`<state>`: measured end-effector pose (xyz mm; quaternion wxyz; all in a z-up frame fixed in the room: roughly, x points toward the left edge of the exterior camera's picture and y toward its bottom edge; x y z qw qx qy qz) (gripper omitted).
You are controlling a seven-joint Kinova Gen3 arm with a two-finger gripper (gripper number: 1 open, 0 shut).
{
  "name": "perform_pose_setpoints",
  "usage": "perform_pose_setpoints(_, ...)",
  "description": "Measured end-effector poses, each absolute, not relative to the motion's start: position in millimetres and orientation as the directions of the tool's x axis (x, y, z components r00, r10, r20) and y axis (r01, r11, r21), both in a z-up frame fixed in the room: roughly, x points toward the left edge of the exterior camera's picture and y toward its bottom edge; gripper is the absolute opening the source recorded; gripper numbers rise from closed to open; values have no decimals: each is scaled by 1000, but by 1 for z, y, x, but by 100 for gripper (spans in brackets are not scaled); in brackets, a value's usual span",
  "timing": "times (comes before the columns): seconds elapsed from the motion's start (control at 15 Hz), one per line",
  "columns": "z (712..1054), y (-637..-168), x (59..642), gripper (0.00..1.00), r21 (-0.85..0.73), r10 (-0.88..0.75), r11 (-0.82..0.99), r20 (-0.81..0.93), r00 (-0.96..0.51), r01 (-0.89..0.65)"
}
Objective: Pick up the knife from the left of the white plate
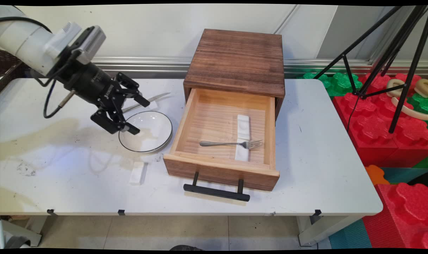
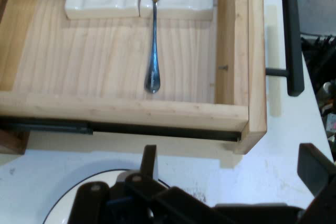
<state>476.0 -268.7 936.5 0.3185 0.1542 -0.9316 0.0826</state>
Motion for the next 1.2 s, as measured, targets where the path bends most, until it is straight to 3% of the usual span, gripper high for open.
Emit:
perform_pose_setpoints(0.6,939,-272,505,100,-81,-281,913,586,-760,-399)
perform_pose_setpoints(1.2,914,-319,551,100,-132,-408,832,512,-756,-538)
